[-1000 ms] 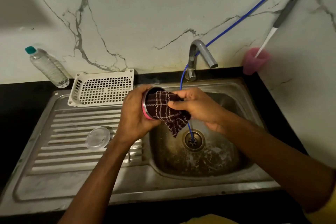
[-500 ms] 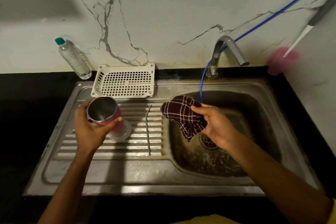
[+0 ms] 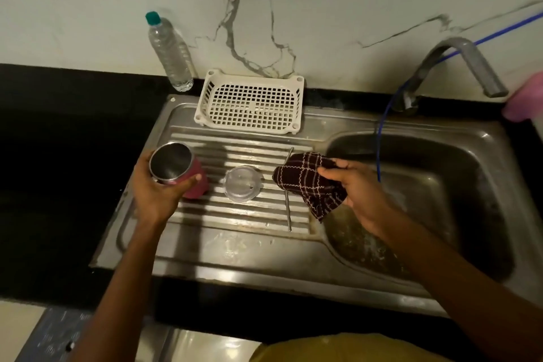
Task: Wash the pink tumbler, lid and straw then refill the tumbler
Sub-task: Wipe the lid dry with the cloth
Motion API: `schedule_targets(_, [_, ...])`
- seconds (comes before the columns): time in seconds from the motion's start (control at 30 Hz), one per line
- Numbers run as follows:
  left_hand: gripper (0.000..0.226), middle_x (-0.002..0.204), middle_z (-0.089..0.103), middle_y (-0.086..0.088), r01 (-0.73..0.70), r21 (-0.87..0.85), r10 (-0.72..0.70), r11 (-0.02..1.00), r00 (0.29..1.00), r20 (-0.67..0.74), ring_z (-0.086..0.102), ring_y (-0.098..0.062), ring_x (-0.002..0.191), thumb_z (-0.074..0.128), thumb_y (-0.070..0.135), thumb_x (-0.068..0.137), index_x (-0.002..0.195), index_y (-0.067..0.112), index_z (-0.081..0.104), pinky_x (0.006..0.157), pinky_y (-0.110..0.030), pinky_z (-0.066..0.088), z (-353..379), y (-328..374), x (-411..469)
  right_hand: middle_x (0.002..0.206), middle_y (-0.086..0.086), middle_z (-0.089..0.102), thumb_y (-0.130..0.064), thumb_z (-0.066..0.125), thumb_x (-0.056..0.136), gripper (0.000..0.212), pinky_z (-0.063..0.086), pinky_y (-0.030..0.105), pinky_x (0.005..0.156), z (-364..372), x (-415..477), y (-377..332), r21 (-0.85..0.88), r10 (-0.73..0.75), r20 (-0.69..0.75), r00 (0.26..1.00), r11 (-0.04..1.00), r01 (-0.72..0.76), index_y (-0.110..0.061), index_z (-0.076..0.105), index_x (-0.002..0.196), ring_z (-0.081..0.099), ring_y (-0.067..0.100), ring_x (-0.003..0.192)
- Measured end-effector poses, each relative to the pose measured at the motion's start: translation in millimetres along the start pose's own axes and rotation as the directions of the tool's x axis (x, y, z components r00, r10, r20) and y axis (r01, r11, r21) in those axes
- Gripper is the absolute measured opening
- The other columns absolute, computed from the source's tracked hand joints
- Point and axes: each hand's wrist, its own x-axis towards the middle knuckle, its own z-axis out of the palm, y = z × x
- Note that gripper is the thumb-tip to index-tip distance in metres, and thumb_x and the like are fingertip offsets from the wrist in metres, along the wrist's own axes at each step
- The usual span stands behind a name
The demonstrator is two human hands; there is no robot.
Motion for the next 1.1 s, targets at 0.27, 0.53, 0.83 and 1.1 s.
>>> schedule_targets(0.27, [0.115,0.142,0.046,0.009,-0.034,0.065,0.03,0.997,0.998,0.055,0.05,-0.013,0.131,0.097,0.026,0.059,0.151,0.034,0.029,0.108,-0.039,0.047,-9.4,-9.9,-0.3,0.093,0.011,0.077,-0.006,0.065,0.091,0.019,0.057,0.021,0.059,22.1,6.4,8.2,-0.07,-0.028,-0.021,0.999,0.997,0.026,-0.006,0.072,0.108,0.075,0.018,0.078])
schedule_targets(0.53, [0.048,0.116,0.057,0.002,-0.299,0.135,0.313,0.945,0.944,-0.101,0.059,-0.021,0.104,0.079,0.033,0.08,0.12,0.028,0.054,0.083,-0.028,0.05,-11.5,34.8,-68.1,0.097,0.01,0.077,-0.005,0.064,0.091,0.023,0.058,0.027,0.065,8.2,-4.4,14.0,-0.007,-0.042,-0.059,0.997,0.999,0.041,-0.009,0.073,0.112,0.075,0.025,0.088])
schedule_targets(0.83, [0.096,0.147,0.049,-0.012,-0.347,0.232,0.187,0.909,0.835,0.517,0.043,-0.026,0.132,0.053,0.081,0.077,0.143,0.011,0.05,0.107,-0.035,0.035,55.2,29.7,-68.2,0.1,0.012,0.077,-0.006,0.065,0.091,0.021,0.059,0.03,0.069,-15.3,-26.5,24.0,0.035,-0.025,-0.11,0.994,0.999,0.028,-0.008,0.073,0.111,0.075,0.028,0.091])
schedule_targets(1.1, [0.103,0.138,0.052,-0.022,-0.322,0.397,0.037,0.859,0.814,0.58,0.055,-0.042,0.118,0.074,0.067,0.062,0.141,0.004,0.051,0.1,-0.044,0.045,81.5,14.4,-41.9,0.097,0.012,0.077,-0.006,0.066,0.089,0.022,0.059,0.025,0.066,-34.6,-40.7,32.6,0.096,-0.026,-0.175,0.984,0.994,0.043,-0.007,0.073,0.11,0.075,0.026,0.089])
